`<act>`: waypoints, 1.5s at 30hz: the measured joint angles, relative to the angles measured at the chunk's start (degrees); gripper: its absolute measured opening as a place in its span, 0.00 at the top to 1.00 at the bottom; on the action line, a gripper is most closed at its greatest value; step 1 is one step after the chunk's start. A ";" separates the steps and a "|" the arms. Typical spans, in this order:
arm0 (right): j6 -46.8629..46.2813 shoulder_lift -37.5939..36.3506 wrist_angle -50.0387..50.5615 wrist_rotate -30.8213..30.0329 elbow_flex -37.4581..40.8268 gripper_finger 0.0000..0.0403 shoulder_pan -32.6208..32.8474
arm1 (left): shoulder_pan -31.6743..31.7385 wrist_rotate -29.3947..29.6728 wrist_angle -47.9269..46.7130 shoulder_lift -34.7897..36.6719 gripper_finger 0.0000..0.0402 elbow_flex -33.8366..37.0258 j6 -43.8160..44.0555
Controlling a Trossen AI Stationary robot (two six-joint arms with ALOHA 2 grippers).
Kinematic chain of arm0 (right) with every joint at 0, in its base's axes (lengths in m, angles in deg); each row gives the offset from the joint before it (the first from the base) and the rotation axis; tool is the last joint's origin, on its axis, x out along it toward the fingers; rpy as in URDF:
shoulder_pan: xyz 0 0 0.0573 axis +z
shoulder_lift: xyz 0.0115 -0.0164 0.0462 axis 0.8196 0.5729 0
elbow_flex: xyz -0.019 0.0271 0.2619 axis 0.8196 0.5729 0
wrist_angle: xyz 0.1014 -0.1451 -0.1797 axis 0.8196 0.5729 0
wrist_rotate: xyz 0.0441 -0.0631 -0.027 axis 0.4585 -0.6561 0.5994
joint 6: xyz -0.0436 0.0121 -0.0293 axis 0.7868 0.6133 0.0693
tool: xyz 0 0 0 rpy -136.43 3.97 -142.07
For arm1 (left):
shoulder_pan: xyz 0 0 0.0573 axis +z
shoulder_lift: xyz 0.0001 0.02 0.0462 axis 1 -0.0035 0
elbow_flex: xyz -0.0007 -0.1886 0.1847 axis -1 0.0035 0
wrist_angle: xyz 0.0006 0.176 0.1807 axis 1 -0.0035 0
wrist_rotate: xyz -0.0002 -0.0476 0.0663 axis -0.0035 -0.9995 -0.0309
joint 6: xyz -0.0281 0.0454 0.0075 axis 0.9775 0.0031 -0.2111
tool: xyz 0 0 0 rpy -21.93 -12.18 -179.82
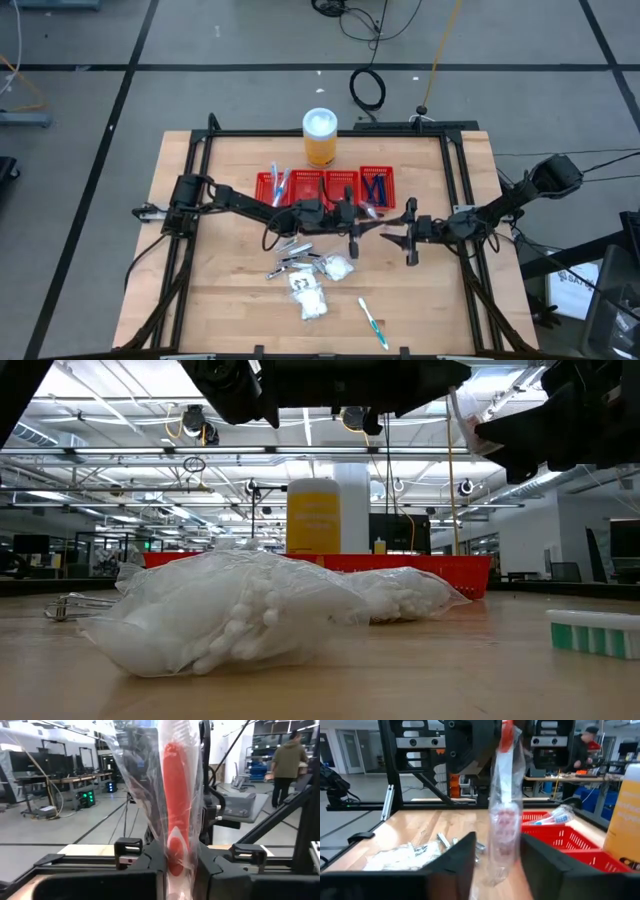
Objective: Pick & Place Travel size toiletries
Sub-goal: Put the red toothbrush into the left red basket
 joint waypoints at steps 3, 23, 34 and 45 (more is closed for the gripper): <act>-1.30 0.00 0.55 0.01 0.00 0.51 0.00 | -0.02 1.92 -2.75 1.34 0.94 0.00 -0.41; -2.35 -0.02 1.46 0.02 -0.02 0.29 0.00 | 0.40 41.06 -51.26 27.90 0.93 15.65 22.62; -2.37 0.00 1.60 0.00 -0.02 0.30 -0.09 | 6.10 38.33 -65.23 39.54 0.93 32.94 51.26; -2.50 0.00 2.26 -0.15 -0.02 0.31 -0.20 | 10.41 23.06 -65.43 39.16 0.91 33.88 57.76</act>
